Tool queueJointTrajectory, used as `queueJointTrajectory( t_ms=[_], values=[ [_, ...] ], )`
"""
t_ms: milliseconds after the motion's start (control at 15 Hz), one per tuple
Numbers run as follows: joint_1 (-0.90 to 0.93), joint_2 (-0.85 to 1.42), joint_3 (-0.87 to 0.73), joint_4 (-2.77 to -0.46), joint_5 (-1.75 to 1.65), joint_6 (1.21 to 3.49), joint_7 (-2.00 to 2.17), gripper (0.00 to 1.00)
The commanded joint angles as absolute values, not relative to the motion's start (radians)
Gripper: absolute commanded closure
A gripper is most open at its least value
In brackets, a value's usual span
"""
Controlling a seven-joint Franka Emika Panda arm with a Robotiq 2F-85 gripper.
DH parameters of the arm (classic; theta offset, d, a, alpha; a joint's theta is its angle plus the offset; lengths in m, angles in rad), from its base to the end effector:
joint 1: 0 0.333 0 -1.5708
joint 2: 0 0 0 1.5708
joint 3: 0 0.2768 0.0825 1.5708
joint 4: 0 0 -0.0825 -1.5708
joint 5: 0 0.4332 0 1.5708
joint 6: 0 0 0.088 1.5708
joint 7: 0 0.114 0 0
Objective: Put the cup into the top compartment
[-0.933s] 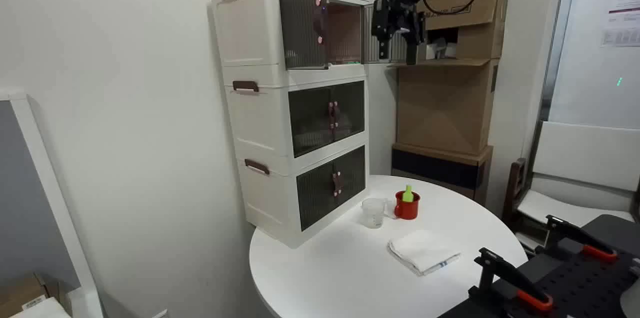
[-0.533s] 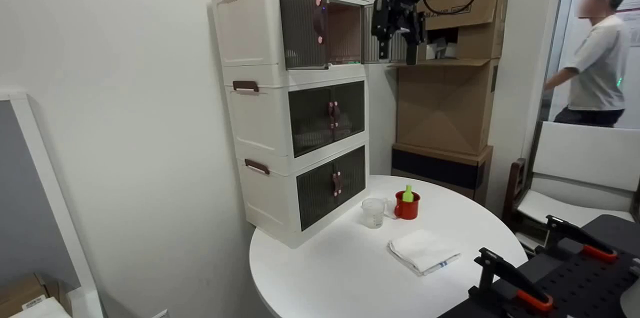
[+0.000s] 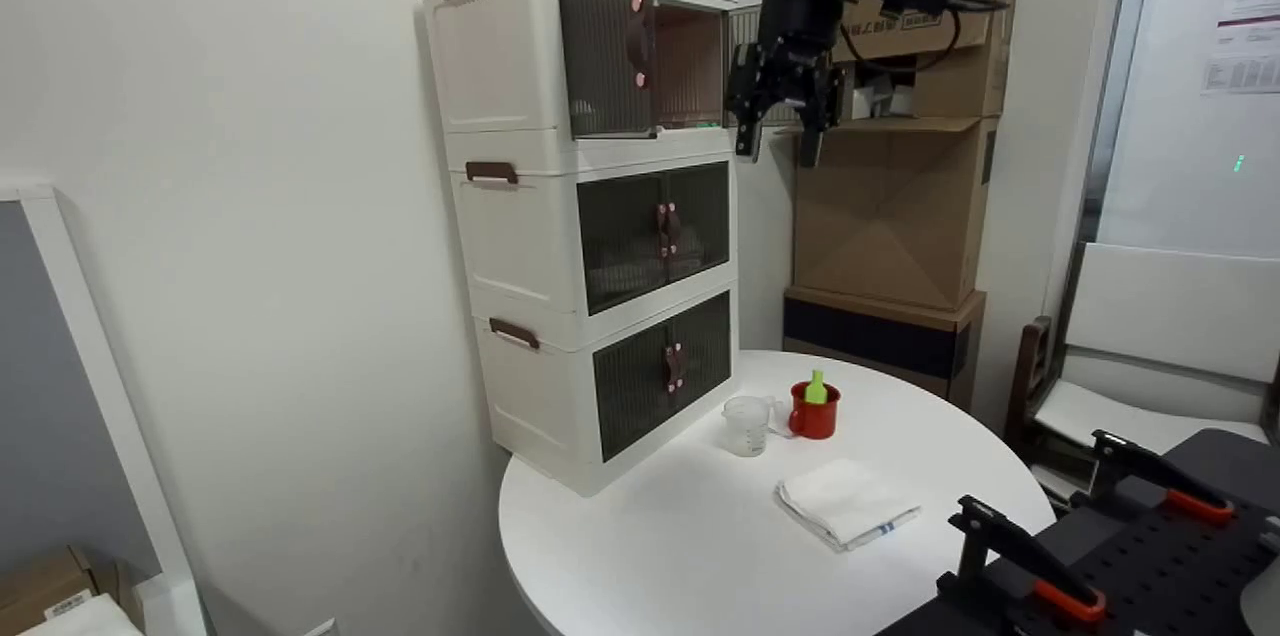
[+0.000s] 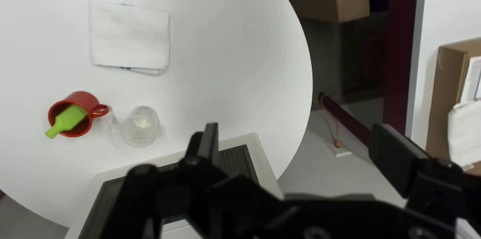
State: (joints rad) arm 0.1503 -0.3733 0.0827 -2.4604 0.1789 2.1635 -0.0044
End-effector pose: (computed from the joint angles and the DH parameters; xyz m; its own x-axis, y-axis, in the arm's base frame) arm 0.4755 0.1195 0.3716 0.9885 0.1332 0.0709 0.1413 -0.9821 -0.1246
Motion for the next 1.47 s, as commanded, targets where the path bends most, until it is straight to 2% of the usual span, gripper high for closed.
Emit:
queueJointTrajectory(
  t_ms=[0,400,1000,1400],
  values=[
    [0.128,-0.237,0.043,-2.531,0.296,2.439,-0.005,0.00],
    [0.049,0.087,-0.047,-2.460,0.529,2.747,-0.049,0.00],
    [-0.075,0.431,-0.048,-2.207,0.848,2.933,0.037,0.00],
    [-0.037,0.667,-0.127,-2.061,0.787,3.009,0.348,0.00]
  ],
)
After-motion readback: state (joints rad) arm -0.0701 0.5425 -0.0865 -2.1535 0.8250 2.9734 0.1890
